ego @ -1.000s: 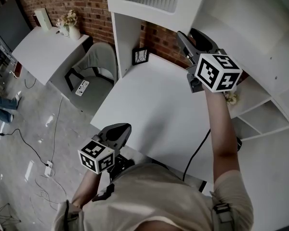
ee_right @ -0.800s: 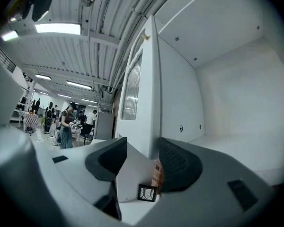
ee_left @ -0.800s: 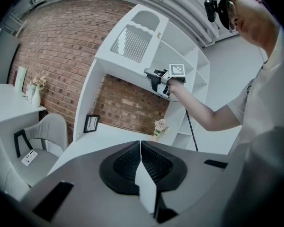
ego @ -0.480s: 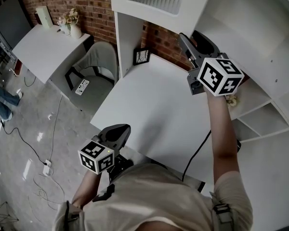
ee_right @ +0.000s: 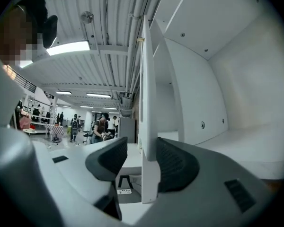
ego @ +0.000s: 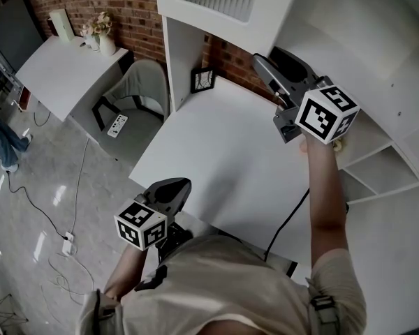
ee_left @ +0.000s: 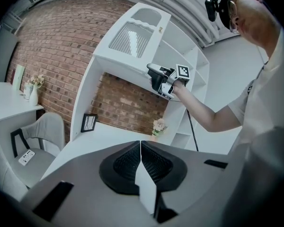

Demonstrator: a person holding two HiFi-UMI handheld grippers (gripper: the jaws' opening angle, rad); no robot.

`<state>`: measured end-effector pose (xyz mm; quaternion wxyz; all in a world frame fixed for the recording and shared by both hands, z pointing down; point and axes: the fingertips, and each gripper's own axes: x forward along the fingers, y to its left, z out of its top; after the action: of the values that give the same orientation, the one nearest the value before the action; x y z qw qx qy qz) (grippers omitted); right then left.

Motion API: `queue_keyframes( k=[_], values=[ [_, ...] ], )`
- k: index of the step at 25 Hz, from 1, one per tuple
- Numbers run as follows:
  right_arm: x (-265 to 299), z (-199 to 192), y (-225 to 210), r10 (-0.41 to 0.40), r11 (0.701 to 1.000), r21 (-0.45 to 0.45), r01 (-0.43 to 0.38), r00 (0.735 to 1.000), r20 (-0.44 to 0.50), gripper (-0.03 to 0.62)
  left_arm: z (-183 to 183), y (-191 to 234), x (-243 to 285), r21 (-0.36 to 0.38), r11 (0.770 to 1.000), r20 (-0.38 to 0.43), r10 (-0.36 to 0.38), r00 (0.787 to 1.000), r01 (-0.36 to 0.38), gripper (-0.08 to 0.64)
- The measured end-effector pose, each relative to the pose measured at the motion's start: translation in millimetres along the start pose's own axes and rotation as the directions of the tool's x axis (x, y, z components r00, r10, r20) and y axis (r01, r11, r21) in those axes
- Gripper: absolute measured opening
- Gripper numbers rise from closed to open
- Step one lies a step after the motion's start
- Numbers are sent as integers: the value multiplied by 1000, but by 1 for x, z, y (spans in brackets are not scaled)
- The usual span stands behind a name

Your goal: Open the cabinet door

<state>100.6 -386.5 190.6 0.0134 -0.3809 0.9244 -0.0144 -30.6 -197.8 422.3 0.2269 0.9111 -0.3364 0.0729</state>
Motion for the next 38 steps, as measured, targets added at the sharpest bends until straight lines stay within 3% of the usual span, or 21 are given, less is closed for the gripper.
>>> queue_keyframes(
  k=[14,22,38],
  values=[
    [1,-1,16,74,997,-19,-74,997,-20,202,-1,-6,3,4,1000,-7,-17,1000,17,20],
    [1,-1,26,198,980,33,-198,980,8,202,-4,-8,0,-3,1000,-5,-11,1000,11,20],
    [10,-1,36,179,984,4,-179,983,29,202,-4,-14,-6,-3,1000,4,6,1000,-6,20]
  ],
)
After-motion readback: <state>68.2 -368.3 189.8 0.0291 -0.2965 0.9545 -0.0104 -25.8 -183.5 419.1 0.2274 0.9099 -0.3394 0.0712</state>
